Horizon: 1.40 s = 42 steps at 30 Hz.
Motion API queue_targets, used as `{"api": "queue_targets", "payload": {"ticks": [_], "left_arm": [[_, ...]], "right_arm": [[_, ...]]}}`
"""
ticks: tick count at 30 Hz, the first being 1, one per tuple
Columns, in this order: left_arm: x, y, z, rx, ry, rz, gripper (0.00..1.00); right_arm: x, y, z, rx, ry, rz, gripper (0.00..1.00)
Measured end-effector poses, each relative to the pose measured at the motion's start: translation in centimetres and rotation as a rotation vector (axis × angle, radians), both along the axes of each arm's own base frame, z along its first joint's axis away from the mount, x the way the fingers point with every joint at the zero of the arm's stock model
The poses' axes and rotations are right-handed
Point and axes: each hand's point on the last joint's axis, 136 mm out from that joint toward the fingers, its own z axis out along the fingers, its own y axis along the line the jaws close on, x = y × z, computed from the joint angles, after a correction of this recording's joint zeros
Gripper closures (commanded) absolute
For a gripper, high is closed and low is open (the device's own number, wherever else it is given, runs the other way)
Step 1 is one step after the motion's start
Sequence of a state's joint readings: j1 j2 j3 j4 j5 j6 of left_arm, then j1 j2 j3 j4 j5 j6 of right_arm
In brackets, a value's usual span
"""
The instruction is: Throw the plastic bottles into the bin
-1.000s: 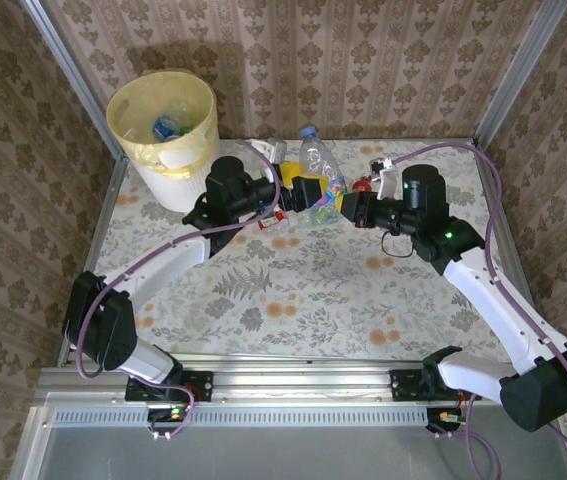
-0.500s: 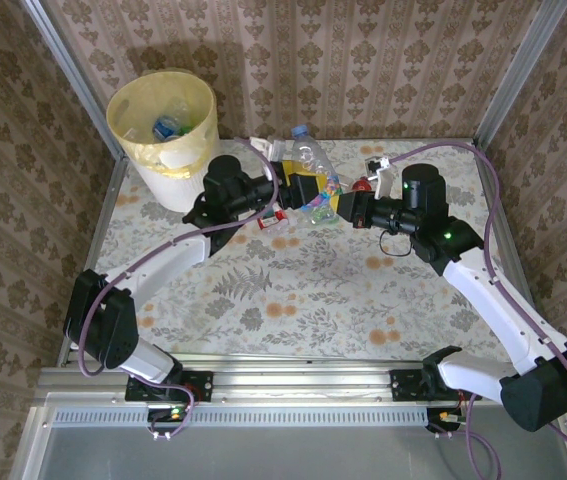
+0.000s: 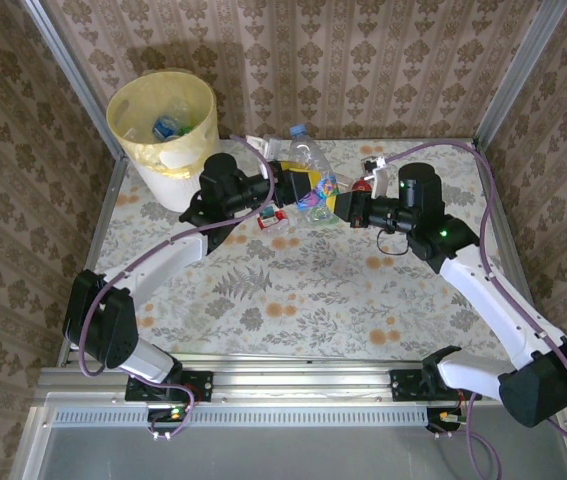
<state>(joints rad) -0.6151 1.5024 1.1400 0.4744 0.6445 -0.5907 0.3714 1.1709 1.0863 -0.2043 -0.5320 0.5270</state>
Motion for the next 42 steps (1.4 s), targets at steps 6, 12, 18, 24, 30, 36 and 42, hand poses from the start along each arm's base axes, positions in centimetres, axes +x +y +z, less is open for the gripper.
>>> {"api": "queue_targets", "payload": {"ticks": [6,12,18,24,30,36,42], "left_arm": [[-0.1,0.2,-0.1,0.019,-0.001,0.001,0.71],[-0.5,0.6,0.4,0.041,-0.025,-0.005,0.82],[-0.4,1.3,0.5,0.063,-0.035,0.008,0.84],[-0.3,2.1,0.7,0.075,-0.04,0.025,0.84],[-0.5,3.2,1.3,0.089,-0.06,0.045,0.86],[0.8,5.2,1.2,0.122,-0.056,0.131,0.87],[1.7,8.4,2.2,0.144,-0.079,0.233,0.87]], "right_arm": [[0.0,0.2,-0.3,-0.002,0.009,0.004,0.77],[-0.1,0.5,-0.2,0.003,0.007,0.011,0.56],[-0.1,0.7,0.0,0.009,0.006,0.012,0.34],[-0.1,0.8,0.0,0.005,0.001,0.013,0.15],[-0.2,0.8,-0.2,-0.01,-0.012,0.009,0.0],[-0.8,0.4,-0.1,-0.018,-0.035,0.002,0.0],[-1.3,-0.2,-0.1,-0.035,-0.049,-0.009,0.0]]}}
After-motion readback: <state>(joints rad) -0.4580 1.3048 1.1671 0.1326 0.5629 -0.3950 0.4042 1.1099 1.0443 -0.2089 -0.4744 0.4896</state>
